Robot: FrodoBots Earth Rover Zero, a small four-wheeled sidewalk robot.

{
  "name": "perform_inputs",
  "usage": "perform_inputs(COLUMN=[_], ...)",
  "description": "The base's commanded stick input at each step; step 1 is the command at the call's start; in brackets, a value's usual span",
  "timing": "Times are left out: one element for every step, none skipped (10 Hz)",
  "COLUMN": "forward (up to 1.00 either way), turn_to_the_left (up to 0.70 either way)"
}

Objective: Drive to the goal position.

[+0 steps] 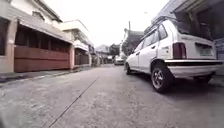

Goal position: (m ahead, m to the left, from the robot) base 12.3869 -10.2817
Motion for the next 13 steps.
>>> perform_inputs(forward=[1.00,1.00,1.00,1.00,1.00,1.00,1.00,1.00,1.00,1.00,1.00,1.00,1.00], turn_to_the_left=[0.00,0.00,0.00,0.00,0.00,0.00,0.00,0.00,0.27,0.26,0.00,0.00,0.00])
